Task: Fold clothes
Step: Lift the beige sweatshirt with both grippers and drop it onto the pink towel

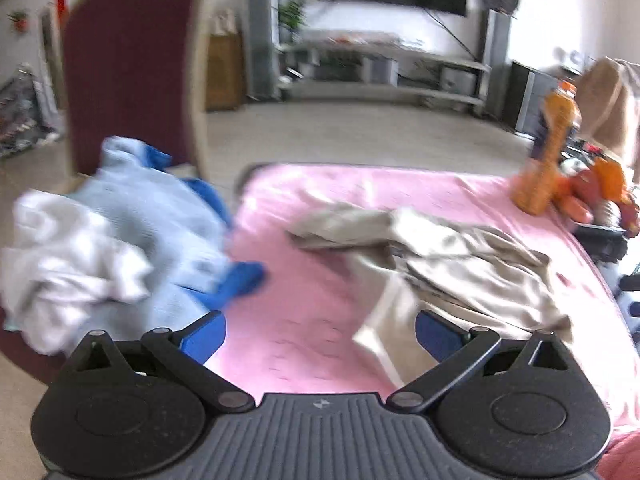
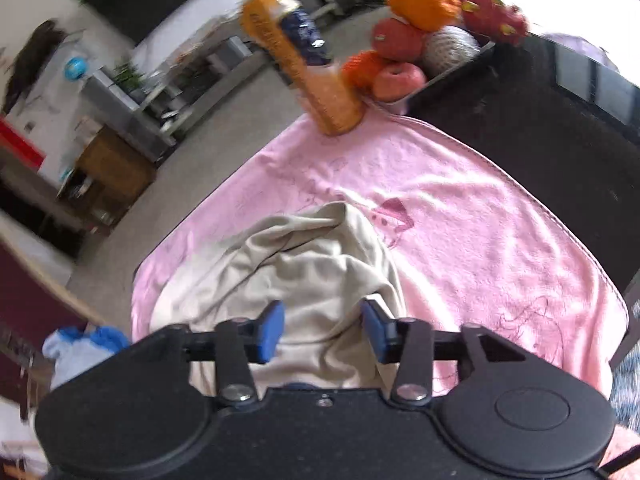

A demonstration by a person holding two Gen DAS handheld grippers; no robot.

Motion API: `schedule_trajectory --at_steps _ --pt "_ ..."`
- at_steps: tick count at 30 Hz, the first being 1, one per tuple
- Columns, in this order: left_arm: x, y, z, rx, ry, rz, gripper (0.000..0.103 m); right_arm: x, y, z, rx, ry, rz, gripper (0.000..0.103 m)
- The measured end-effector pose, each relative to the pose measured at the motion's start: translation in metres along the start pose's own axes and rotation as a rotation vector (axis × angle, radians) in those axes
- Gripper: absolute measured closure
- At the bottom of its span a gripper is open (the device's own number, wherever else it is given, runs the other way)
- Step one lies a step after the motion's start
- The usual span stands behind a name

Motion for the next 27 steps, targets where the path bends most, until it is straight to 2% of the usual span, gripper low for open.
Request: schedule_trajectory --at_steps 4,7,9,12,13,14,16,19,21,23,27 --pt "-0.010 0.011 -0.035 0.067 0.009 0.045 0.002 0.019 0.002 0.003 0.000 -0.046 0.099 0.052" --pt "-0.002 0.021 -0.061 0.129 -0.059 0.044 0.009 0.023 0.001 -0.003 0.000 -0.051 0.136 0.052" --pt "0.001 0.029 -0.074 0.158 -0.071 0.036 0.011 0.019 -0.002 -0.010 -0.007 -0.028 0.155 0.052" --pt "0.002 0.038 -0.087 0.183 -0.009 0.068 0.016 0.010 -0.003 -0.014 -0.003 0.008 0.179 0.052" --pt "0.001 0.040 -0.090 0.194 -0.001 0.073 0.020 0.007 -0.003 -0.015 0.001 0.018 0.185 0.052" --pt "0.000 0.042 -0.093 0.193 0.001 0.065 0.033 0.006 -0.004 -0.013 0.001 0.021 0.189 0.052" --pt "-0.004 0.043 -0.103 0.198 -0.006 0.027 0.050 0.003 -0.004 -0.012 0.001 0.026 0.198 0.052" --pt "-0.011 0.043 -0.122 0.198 0.011 -0.008 0.053 -0.003 0.000 -0.023 0.026 0.031 0.201 0.052" --pt "-0.011 0.040 -0.133 0.187 -0.006 -0.010 0.053 -0.007 0.003 -0.038 0.048 0.032 0.193 0.053" --pt "-0.007 0.037 -0.143 0.176 -0.034 -0.014 0.052 -0.013 0.004 -0.053 0.064 0.032 0.174 0.060" --pt "-0.007 0.028 -0.158 0.168 -0.060 -0.058 0.047 -0.019 0.003 -0.075 0.061 0.056 0.179 0.061"
Point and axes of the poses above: each gripper's, at about its wrist camera, not at the fingertips, and z roughly against the way its jaws point, x to its left, y to its underside, the point moved 9 cm from there along -z, roughly the way its jaws point, and after that the axes turned 4 degrees about -z, right-handed, at the moved point
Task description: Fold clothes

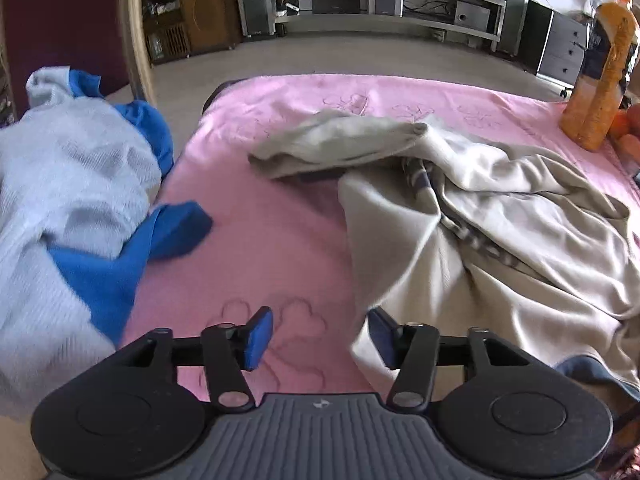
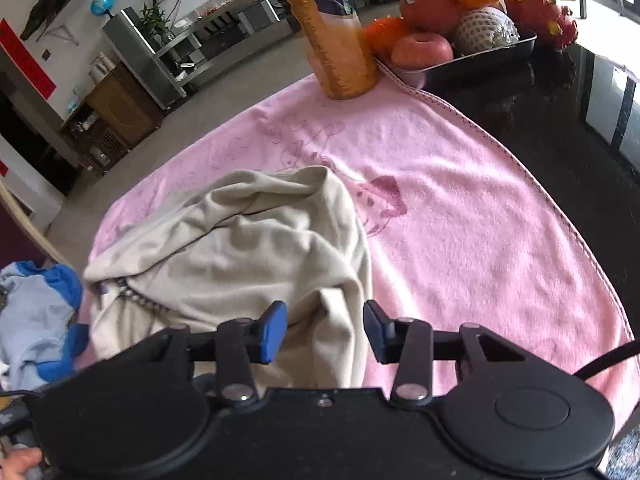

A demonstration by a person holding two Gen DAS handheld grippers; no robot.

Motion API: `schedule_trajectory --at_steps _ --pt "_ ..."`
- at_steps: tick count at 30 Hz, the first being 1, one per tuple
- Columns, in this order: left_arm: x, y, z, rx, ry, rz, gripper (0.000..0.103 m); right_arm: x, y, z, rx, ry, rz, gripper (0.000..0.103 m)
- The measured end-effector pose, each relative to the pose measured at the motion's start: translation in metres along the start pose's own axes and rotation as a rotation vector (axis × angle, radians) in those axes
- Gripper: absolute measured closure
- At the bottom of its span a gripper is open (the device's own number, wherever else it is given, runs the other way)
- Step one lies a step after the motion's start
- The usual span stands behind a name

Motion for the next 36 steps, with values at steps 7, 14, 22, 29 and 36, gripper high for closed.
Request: schedule_trajectory --at_steps 7,14,22,29,36 --pt "-0.015 -0.010 -0.022 0.014 -0.061 -0.108 0.047 0.009 0.006 -0.033 0.054 0.082 0.128 0.059" --pt "-0.025 -0.014 -0.032 0.009 -0.058 -0.161 0.079 0.021 0.014 -0.045 0.017 0.187 0.367 0.059" --pt "-0.019 -0.012 -0.027 -0.008 -0.050 -0.126 0.098 0.038 0.020 -0.051 -0.062 0.290 0.636 0.101" --pt "0.018 -0.027 0.012 0.006 0.076 0.091 0.099 0.040 -0.021 0.021 -0.199 0.116 0.286 0.101" --pt "0.088 -0.069 0.078 -0.028 0.283 0.475 0.099 0.005 -0.097 0.102 -0.335 -0.145 -0.264 0.101"
Point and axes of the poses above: each gripper's, at about its wrist camera, not at the fingertips, and z roughly against the way its jaws point, x to its left, y to its underside, the point moved 9 cm from there along -z, roughly the way its jaws point, and after that the axes turned 4 degrees about -z, right-handed, at the moved point
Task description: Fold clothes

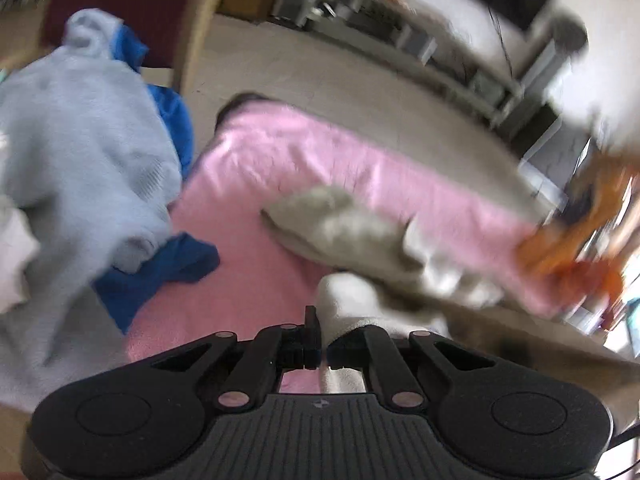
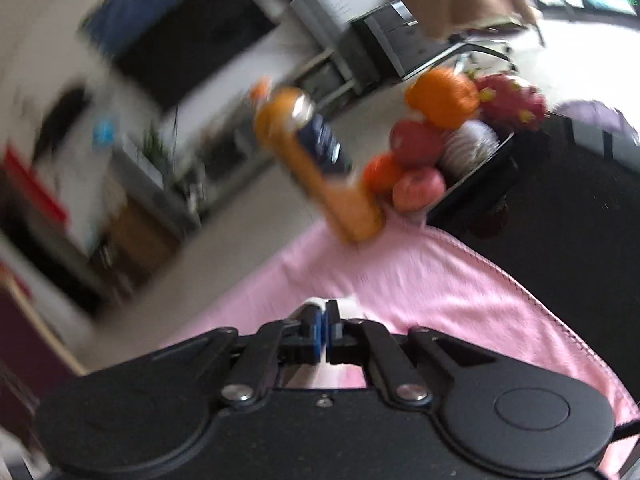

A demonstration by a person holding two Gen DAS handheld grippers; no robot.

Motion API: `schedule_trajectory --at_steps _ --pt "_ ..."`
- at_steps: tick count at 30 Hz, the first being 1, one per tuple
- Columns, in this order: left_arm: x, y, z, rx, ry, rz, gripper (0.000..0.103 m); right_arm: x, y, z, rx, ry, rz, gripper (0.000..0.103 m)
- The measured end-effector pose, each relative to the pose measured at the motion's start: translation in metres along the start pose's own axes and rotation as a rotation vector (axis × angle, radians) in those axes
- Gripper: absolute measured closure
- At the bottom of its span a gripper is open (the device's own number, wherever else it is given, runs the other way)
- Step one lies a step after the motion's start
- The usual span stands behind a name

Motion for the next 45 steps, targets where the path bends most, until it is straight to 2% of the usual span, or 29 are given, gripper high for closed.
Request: schedule_trajectory --at_steps 3,6,9,12,13,14,17,19,21,24,28,30,33,36,37,39,42,45 --pt "-0.001 -0.037 0.048 -0.078 0.095 0.113 0.100 0.010 -0.025 0.021 -0.007 -0.108 -0.160 0.101" --pt "-0.018 -0.077 0.117 -0.211 0.215 0.170 0.100 0.046 -0.054 0.063 -0.058 -0.258 -0.204 0.101" --pt "-0.041 -0.109 0.207 -0.402 0.317 0.159 0.100 0.094 -0.086 0.132 -0.184 -0.418 -0.167 0.101" --pt "-0.066 -0.119 0.287 -0.556 0.401 0.114 0.100 0.132 -0.111 0.208 -0.347 -0.534 -0.094 0.101" --pt "-0.070 -0.120 0.303 -0.587 0.390 0.102 0.100 0.142 -0.115 0.227 -0.388 -0.538 -0.055 0.101" --pt "-0.073 -0.120 0.318 -0.613 0.372 0.091 0.100 0.150 -0.116 0.239 -0.387 -0.526 -0.026 0.101" --pt "-0.076 -0.119 0.343 -0.636 0.403 0.095 0.100 0.164 -0.117 0.265 -0.378 -0.515 0.020 0.101" --pt "-0.077 -0.119 0.356 -0.663 0.413 0.083 0.100 0.168 -0.114 0.285 -0.411 -0.562 0.030 0.101" --pt "-0.076 -0.121 0.353 -0.655 0.389 0.079 0.100 0.171 -0.114 0.294 -0.441 -0.588 0.030 0.101" --pt "-0.071 -0.134 0.305 -0.565 0.298 0.082 0.100 0.178 -0.115 0.257 -0.383 -0.525 0.046 0.101" --pt "-0.064 -0.159 0.211 -0.429 0.109 0.044 0.100 0.179 -0.106 0.153 -0.226 -0.356 0.084 0.101" --pt "-0.062 -0.174 0.172 -0.378 0.064 0.042 0.101 0.181 -0.105 0.095 -0.172 -0.282 0.097 0.101" --pt "-0.072 -0.198 0.175 -0.444 0.081 0.027 0.101 0.206 -0.106 0.066 -0.173 -0.281 0.093 0.101" --pt "-0.088 -0.208 0.213 -0.602 0.078 -0.055 0.101 0.226 -0.119 0.090 -0.271 -0.353 0.156 0.101" --pt "-0.089 -0.206 0.218 -0.632 0.069 -0.075 0.101 0.227 -0.122 0.099 -0.301 -0.370 0.179 0.101" --pt "-0.083 -0.191 0.219 -0.638 0.055 -0.084 0.101 0.215 -0.115 0.107 -0.314 -0.364 0.212 0.101" --pt "-0.053 -0.146 0.189 -0.557 0.055 -0.036 0.101 0.167 -0.089 0.094 -0.256 -0.332 0.195 0.101" --pt "-0.020 -0.083 0.137 -0.432 0.024 -0.003 0.101 0.105 -0.048 0.071 -0.167 -0.276 0.154 0.101"
Point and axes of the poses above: each gripper's, at about its wrist camera, not at the fingertips, and z roughly against the way its jaws point, x to its left, y to its underside, the point moved 9 cm from there along -z, roughly the way its jaws point, and after that the axes turned 4 degrees about -z, right-handed, at the moved point
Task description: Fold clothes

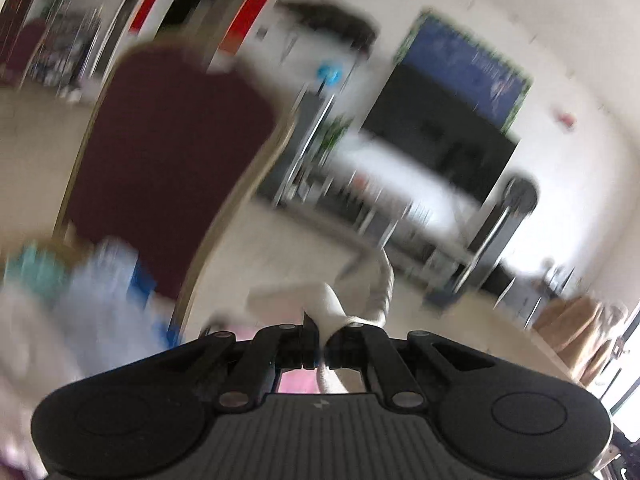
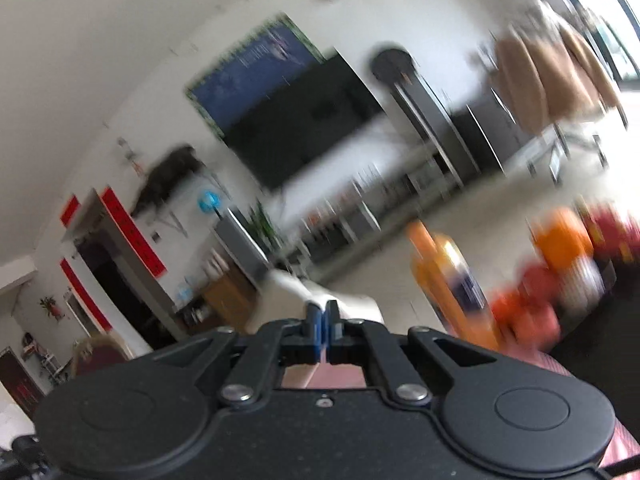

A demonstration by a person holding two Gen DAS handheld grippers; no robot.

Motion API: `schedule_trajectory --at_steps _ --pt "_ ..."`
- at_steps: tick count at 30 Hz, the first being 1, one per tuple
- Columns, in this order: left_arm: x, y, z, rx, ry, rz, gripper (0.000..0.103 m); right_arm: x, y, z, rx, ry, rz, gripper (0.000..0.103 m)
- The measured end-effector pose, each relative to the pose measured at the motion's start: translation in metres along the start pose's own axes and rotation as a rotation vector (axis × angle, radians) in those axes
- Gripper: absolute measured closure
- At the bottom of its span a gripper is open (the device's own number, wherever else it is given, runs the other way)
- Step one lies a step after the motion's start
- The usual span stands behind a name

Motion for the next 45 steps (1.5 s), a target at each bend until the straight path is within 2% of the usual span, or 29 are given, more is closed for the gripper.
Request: schedule_trajectory --at_steps 6,9,10,15,17,18,19,20,22,26,29,31,33,40,43,45 --pt "0.053 0.171 -0.045 0.274 -0.156 -0.071 0.101 -0.116 0.130 0.000 0.214 0.212 -0.095 0.101" --pt "0.081 0.220 -0.060 0.380 -0.219 -0.081 0.101 -0.162 0.188 -0.004 0.367 0.338 -0.122 0.101" --pt "0.086 0.224 -0.061 0.394 -0.233 -0.091 0.101 -0.172 0.203 -0.002 0.404 0.370 -0.118 0.101" --pt "0.089 0.223 -0.056 0.419 -0.284 -0.155 0.098 -0.175 0.221 0.015 0.435 0.440 -0.039 0.101" --pt "0.085 0.234 -0.050 0.451 -0.330 -0.236 0.085 -0.174 0.223 0.017 0.452 0.469 -0.027 0.100" --pt "0.084 0.238 -0.048 0.470 -0.351 -0.272 0.083 -0.176 0.223 0.017 0.464 0.487 -0.027 0.098" --pt "0.084 0.240 -0.047 0.489 -0.370 -0.305 0.075 -0.176 0.221 0.019 0.460 0.497 -0.022 0.094" --pt "0.084 0.241 -0.043 0.492 -0.384 -0.329 0.073 -0.174 0.216 0.019 0.451 0.504 -0.011 0.091" --pt "0.086 0.240 -0.034 0.486 -0.407 -0.371 0.073 -0.171 0.202 0.017 0.431 0.504 0.033 0.077" --pt "0.074 0.219 -0.010 0.421 -0.373 -0.394 0.072 -0.143 0.168 0.020 0.376 0.445 0.129 0.069" --pt "0.052 0.204 -0.007 0.387 -0.262 -0.370 0.068 -0.107 0.144 0.021 0.333 0.364 0.183 0.062" --pt "0.034 0.208 -0.010 0.415 -0.171 -0.368 0.065 -0.083 0.133 0.018 0.314 0.314 0.221 0.057" --pt "0.021 0.223 -0.008 0.473 -0.097 -0.376 0.064 -0.066 0.135 0.010 0.332 0.282 0.260 0.052" --pt "0.004 0.318 0.018 0.716 0.036 -0.426 0.064 -0.063 0.192 0.016 0.520 0.261 0.268 0.053" --pt "0.000 0.341 0.018 0.730 0.051 -0.445 0.068 -0.064 0.229 0.024 0.609 0.234 0.275 0.053" --pt "-0.004 0.343 0.009 0.695 0.040 -0.452 0.068 -0.065 0.253 0.030 0.668 0.216 0.280 0.056"
Point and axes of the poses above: each gripper's, at about its wrist camera, not at the fingertips, and z roughly against the way its jaws point, x to its left, y to its underside, the point moved 9 cm from there along -z, roughly the way its jaws point, and after that the axes turned 4 degrees about -z, right-handed, at the moved point
